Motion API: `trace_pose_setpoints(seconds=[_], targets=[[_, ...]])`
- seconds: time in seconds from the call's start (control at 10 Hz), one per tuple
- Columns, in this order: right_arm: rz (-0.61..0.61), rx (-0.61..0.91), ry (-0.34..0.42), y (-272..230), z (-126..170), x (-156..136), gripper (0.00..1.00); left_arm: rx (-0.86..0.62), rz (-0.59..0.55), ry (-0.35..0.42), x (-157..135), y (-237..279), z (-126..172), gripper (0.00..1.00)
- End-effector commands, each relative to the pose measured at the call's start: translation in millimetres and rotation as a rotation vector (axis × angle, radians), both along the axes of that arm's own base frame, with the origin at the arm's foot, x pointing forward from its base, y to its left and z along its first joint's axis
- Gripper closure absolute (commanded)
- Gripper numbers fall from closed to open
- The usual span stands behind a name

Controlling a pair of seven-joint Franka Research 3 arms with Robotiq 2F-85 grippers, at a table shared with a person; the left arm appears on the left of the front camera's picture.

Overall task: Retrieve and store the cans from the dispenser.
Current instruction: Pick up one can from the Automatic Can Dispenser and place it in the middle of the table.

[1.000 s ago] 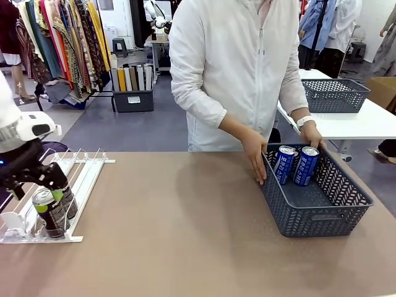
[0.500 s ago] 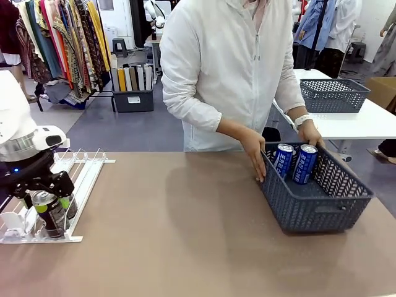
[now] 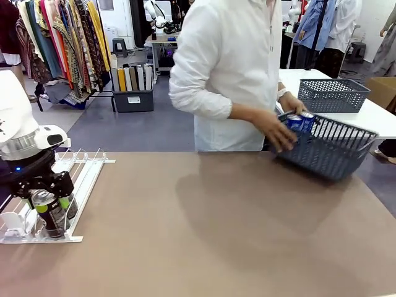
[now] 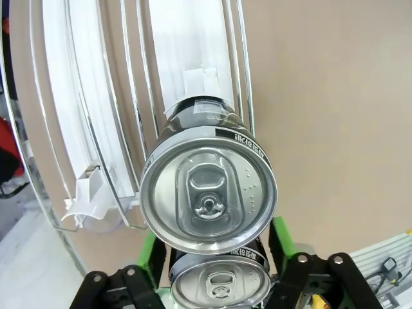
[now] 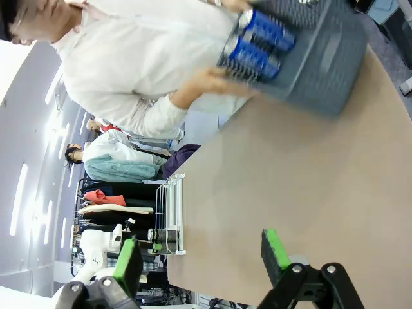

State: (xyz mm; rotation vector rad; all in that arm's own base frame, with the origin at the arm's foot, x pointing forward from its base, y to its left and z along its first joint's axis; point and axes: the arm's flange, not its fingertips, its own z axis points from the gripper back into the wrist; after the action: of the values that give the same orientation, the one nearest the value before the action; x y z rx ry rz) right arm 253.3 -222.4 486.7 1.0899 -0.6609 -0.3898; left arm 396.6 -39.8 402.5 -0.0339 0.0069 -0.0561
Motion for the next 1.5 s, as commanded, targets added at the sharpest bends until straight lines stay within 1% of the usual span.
trace_pose_setpoints(seconds=[0.0,0.4,0.5,0.6,0.7,0.8,0.9,1.0,1.1,1.2,1.4], targets=[[-0.002,0.011,-0.038,-0.1,1.7,2.7,0.0,0.002,0.014,-0.011,1.1,-0.7,2.2,1.0],[-0.002,0.011,-0.038,-0.1,1.7,2.7,0.0,0.004,0.012,-0.016,-0.7,0.3,4.1,1.0],[-0.002,0.011,-0.038,-0.1,1.7,2.7,0.0,0.003,0.009,-0.027,-2.9,-0.7,8.1,1.0],[-0.002,0.011,-0.038,-0.1,1.7,2.7,0.0,0.007,0.009,-0.052,-8.2,-2.1,20.3,1.0],[-0.002,0.011,-0.038,-0.1,1.7,2.7,0.0,0.001,0.008,-0.084,-17.4,-2.7,41.9,1.0],[-0.002,0.011,-0.038,-0.1,1.7,2.7,0.0,0.029,0.051,-0.086,-28.6,-0.8,70.8,1.0],[-0.002,0.011,-0.038,-0.1,1.7,2.7,0.0,0.029,0.079,-0.119,-43.6,1.7,102.1,1.0],[-0.002,0.011,-0.038,-0.1,1.7,2.7,0.0,0.013,0.061,-0.185,-58.9,3.4,130.3,1.0],[-0.002,0.011,-0.038,-0.1,1.7,2.7,0.0,-0.002,0.031,-0.227,-76.9,7.9,158.1,1.0],[-0.002,0.011,-0.038,-0.1,1.7,2.7,0.0,-0.026,0.063,-0.287,-85.2,12.9,176.2,1.0],[-0.002,0.011,-0.038,-0.1,1.7,2.7,0.0,-0.119,0.08,-0.352,-101.6,29.9,200.0,1.0]])
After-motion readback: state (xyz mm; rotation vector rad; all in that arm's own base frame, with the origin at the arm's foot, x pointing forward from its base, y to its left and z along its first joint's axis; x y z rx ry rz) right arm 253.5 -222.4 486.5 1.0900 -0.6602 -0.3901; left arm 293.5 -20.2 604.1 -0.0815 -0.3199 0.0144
